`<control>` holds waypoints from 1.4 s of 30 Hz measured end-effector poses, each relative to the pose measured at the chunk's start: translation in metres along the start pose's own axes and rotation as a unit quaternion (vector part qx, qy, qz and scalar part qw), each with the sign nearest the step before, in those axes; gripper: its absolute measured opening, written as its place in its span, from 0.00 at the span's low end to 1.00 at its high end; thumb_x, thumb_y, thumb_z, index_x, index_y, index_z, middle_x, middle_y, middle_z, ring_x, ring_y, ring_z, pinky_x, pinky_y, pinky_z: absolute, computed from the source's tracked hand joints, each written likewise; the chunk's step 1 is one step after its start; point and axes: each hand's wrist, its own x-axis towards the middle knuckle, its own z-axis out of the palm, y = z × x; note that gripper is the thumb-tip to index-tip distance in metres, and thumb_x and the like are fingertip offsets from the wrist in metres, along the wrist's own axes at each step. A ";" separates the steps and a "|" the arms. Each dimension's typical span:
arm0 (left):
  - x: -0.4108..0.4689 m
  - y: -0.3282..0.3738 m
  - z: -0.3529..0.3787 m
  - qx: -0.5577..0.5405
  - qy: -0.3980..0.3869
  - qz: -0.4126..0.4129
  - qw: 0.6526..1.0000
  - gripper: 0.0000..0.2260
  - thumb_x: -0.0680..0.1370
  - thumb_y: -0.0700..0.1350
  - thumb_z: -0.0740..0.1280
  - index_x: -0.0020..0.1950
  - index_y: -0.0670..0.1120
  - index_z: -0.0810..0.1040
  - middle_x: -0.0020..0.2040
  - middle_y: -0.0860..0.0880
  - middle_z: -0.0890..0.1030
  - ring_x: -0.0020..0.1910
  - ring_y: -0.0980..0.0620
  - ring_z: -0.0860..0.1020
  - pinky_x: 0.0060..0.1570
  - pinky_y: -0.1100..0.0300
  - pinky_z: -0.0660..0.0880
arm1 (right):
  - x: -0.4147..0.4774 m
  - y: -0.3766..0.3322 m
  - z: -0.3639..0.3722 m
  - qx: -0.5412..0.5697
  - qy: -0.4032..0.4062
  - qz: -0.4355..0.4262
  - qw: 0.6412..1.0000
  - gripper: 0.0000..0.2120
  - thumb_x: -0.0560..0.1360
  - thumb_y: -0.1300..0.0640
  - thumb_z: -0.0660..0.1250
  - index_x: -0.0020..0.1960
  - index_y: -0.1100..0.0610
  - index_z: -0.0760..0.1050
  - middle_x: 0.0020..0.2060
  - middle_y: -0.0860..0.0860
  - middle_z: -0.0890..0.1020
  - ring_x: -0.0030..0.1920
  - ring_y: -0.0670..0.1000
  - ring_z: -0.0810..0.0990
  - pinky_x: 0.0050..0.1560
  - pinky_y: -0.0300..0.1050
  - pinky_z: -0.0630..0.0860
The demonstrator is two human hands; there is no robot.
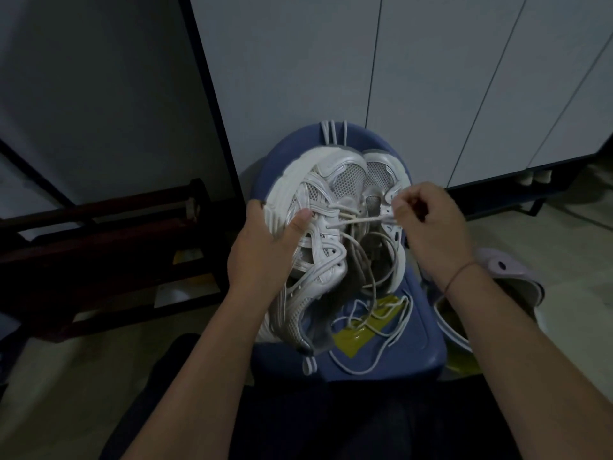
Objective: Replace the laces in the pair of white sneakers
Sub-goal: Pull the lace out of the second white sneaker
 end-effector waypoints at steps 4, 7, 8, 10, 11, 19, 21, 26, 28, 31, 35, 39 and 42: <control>-0.002 0.002 0.002 0.004 -0.008 0.007 1.000 0.24 0.74 0.65 0.66 0.58 0.48 0.69 0.54 0.51 0.80 0.53 0.47 0.79 0.56 0.47 0.76 | -0.016 -0.020 0.010 -0.093 -0.080 -0.112 0.986 0.14 0.74 0.40 0.54 0.40 0.48 0.69 0.42 0.45 0.72 0.46 0.46 0.68 0.52 0.48 0.63; -0.003 0.003 0.003 0.005 -0.007 0.008 1.000 0.23 0.74 0.64 0.66 0.58 0.48 0.69 0.53 0.52 0.80 0.52 0.47 0.79 0.56 0.48 0.76 | -0.021 -0.024 0.019 -0.133 -0.094 -0.150 0.975 0.16 0.73 0.39 0.58 0.39 0.51 0.73 0.41 0.46 0.74 0.47 0.47 0.70 0.47 0.44 0.58; -0.003 0.004 0.003 0.006 -0.008 0.007 1.000 0.24 0.74 0.64 0.66 0.58 0.48 0.69 0.53 0.52 0.80 0.52 0.47 0.79 0.56 0.48 0.76 | -0.021 -0.024 0.020 -0.110 -0.089 -0.159 0.977 0.16 0.74 0.41 0.60 0.39 0.53 0.74 0.40 0.47 0.75 0.46 0.49 0.71 0.47 0.46 0.61; -0.003 0.003 0.003 0.005 -0.009 0.008 1.000 0.24 0.74 0.64 0.66 0.59 0.48 0.69 0.53 0.51 0.80 0.53 0.47 0.79 0.56 0.47 0.76 | -0.018 -0.024 0.018 -0.026 -0.072 -0.155 0.985 0.13 0.75 0.47 0.63 0.38 0.55 0.74 0.36 0.48 0.75 0.41 0.49 0.72 0.45 0.44 0.68; -0.002 0.002 0.002 0.002 -0.008 0.008 1.000 0.24 0.74 0.64 0.66 0.60 0.48 0.69 0.54 0.51 0.80 0.53 0.47 0.79 0.57 0.47 0.76 | -0.015 -0.023 0.015 0.015 -0.058 -0.130 0.990 0.12 0.76 0.50 0.64 0.37 0.55 0.73 0.34 0.47 0.74 0.39 0.47 0.72 0.43 0.39 0.69; -0.001 0.001 0.000 0.000 -0.003 0.003 1.000 0.25 0.74 0.65 0.65 0.61 0.48 0.69 0.55 0.51 0.79 0.55 0.47 0.78 0.57 0.48 0.75 | 0.003 -0.002 -0.006 0.027 0.014 -0.038 0.999 0.08 0.77 0.55 0.64 0.39 0.53 0.72 0.35 0.46 0.73 0.38 0.47 0.72 0.42 0.43 0.68; -0.002 0.001 0.002 0.001 -0.007 0.004 1.000 0.22 0.74 0.64 0.66 0.58 0.49 0.69 0.52 0.53 0.79 0.53 0.48 0.79 0.56 0.49 0.76 | -0.004 -0.009 0.001 -0.016 -0.048 -0.095 0.994 0.08 0.75 0.47 0.62 0.42 0.51 0.72 0.39 0.44 0.73 0.43 0.49 0.73 0.46 0.45 0.70; -0.004 0.004 0.005 0.012 -0.008 0.010 1.000 0.22 0.75 0.63 0.66 0.57 0.48 0.69 0.47 0.56 0.77 0.51 0.48 0.78 0.53 0.51 0.76 | -0.017 -0.018 0.021 -0.070 -0.101 -0.165 0.978 0.18 0.73 0.40 0.59 0.39 0.54 0.75 0.39 0.48 0.74 0.45 0.51 0.73 0.47 0.49 0.70; -0.003 0.003 0.005 0.010 -0.007 0.012 1.000 0.22 0.74 0.64 0.66 0.57 0.48 0.69 0.49 0.54 0.78 0.51 0.48 0.79 0.54 0.49 0.76 | -0.018 -0.019 0.024 -0.050 -0.090 -0.182 0.978 0.17 0.74 0.43 0.59 0.37 0.56 0.75 0.36 0.49 0.74 0.41 0.51 0.73 0.44 0.49 0.70; -0.001 0.001 0.002 -0.010 -0.007 0.010 1.000 0.21 0.74 0.63 0.66 0.57 0.49 0.69 0.50 0.56 0.79 0.52 0.50 0.79 0.54 0.51 0.76 | -0.016 -0.020 0.020 0.019 -0.064 -0.154 0.986 0.14 0.76 0.50 0.62 0.37 0.57 0.74 0.32 0.49 0.73 0.36 0.48 0.71 0.39 0.40 0.68; 0.001 -0.001 -0.003 -0.032 0.003 0.008 0.999 0.20 0.74 0.63 0.67 0.57 0.51 0.70 0.49 0.59 0.78 0.52 0.52 0.79 0.53 0.54 0.75 | -0.002 -0.008 0.000 0.093 0.030 -0.049 0.994 0.12 0.77 0.55 0.63 0.37 0.59 0.74 0.31 0.56 0.75 0.33 0.49 0.71 0.37 0.42 0.69; 0.004 -0.001 -0.005 -0.021 0.012 0.004 1.000 0.21 0.74 0.63 0.66 0.57 0.49 0.70 0.48 0.56 0.77 0.52 0.49 0.79 0.55 0.51 0.76 | 0.011 0.008 -0.019 0.065 0.114 0.026 0.991 0.11 0.78 0.57 0.63 0.39 0.61 0.75 0.31 0.53 0.73 0.30 0.42 0.68 0.34 0.37 0.65; 0.002 -0.001 -0.003 -0.025 0.006 0.002 1.000 0.21 0.74 0.63 0.67 0.57 0.50 0.70 0.51 0.55 0.79 0.53 0.50 0.79 0.54 0.53 0.75 | 0.008 0.005 -0.012 0.003 0.057 -0.013 0.998 0.04 0.76 0.56 0.64 0.43 0.55 0.73 0.38 0.51 0.75 0.39 0.48 0.73 0.42 0.41 0.69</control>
